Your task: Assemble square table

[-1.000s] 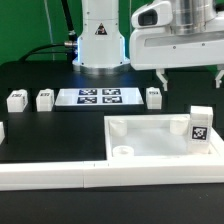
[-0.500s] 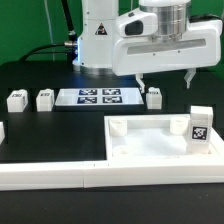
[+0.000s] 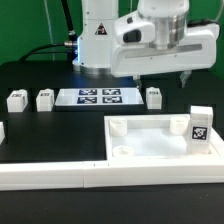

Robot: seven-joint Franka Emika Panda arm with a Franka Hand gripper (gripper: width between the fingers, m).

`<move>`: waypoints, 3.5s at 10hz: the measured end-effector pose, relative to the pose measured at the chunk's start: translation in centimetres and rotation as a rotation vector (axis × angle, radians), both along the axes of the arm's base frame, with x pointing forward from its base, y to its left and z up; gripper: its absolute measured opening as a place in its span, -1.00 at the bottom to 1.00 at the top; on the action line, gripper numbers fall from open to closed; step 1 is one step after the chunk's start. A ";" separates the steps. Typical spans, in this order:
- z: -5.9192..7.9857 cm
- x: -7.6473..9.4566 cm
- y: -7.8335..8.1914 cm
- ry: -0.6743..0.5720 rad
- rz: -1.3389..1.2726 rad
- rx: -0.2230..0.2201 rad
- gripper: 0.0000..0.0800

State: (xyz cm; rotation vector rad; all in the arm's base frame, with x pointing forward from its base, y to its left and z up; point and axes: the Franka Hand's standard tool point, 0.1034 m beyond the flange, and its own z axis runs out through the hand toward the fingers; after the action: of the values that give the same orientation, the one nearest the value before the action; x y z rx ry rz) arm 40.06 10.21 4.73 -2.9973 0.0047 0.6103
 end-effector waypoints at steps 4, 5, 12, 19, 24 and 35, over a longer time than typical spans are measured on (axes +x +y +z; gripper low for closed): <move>-1.1 -1.7 0.3 0.213 0.039 -0.015 0.62; -1.3 -1.6 0.3 0.248 0.038 -0.014 0.62; -3.0 -1.7 0.6 0.604 0.005 -0.049 0.62; -3.5 -3.0 0.7 0.612 0.006 -0.057 -0.28; -3.5 -3.0 0.7 0.612 0.004 -0.056 -0.28; 7.7 5.6 -4.3 0.124 0.010 0.044 -0.27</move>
Offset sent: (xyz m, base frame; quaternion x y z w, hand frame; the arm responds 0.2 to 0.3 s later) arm 0.0000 0.0000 0.0000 0.0000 -0.1938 0.0000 0.9810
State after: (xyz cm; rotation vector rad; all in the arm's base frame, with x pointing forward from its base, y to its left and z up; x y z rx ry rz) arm 45.62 5.94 12.40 -2.9139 -0.0160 0.7855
